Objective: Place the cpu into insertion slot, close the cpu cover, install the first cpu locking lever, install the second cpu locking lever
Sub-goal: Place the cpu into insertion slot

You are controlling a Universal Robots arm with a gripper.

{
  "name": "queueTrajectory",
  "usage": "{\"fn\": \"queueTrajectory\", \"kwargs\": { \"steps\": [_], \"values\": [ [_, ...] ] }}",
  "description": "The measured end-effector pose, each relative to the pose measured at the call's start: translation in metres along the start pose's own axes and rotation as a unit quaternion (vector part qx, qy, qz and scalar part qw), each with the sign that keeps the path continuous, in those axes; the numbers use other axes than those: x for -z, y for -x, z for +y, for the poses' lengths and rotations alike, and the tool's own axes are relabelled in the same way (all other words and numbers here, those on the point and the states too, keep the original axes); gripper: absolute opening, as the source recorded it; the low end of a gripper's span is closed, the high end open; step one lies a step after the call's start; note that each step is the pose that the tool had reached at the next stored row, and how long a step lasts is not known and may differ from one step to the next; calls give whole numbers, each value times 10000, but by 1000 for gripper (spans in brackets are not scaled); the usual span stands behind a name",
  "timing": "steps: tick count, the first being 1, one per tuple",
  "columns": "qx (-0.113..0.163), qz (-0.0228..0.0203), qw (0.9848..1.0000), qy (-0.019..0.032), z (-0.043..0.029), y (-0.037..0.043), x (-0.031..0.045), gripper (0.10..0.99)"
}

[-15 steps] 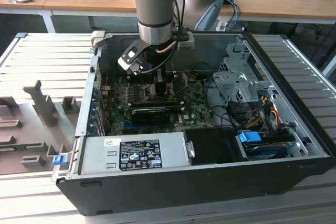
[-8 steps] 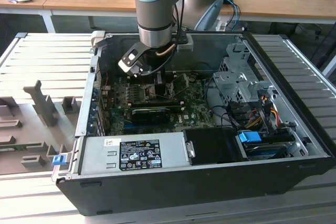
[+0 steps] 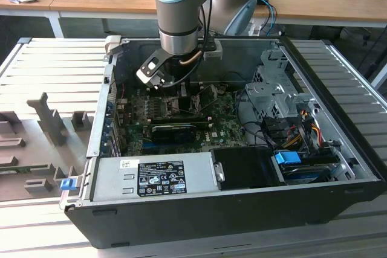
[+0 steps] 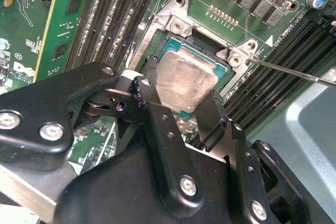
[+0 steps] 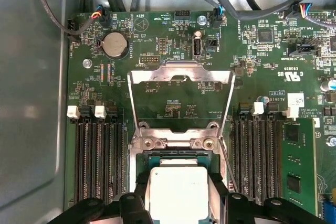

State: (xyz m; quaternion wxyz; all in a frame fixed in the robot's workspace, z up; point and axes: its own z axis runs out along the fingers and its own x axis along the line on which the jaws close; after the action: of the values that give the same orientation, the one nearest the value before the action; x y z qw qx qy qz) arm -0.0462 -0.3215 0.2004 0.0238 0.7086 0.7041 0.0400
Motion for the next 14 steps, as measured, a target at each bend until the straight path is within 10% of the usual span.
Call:
{"fn": "queueTrajectory", "kwargs": {
  "steps": [5, 10, 14],
  "values": [
    [0, 0, 10000, -2, 11, -4, 99, 592],
    [1, -1, 10000, -9, 19, -6, 186, 106],
    [0, -1, 10000, -9, 23, -7, 230, 106]
  ]
}}
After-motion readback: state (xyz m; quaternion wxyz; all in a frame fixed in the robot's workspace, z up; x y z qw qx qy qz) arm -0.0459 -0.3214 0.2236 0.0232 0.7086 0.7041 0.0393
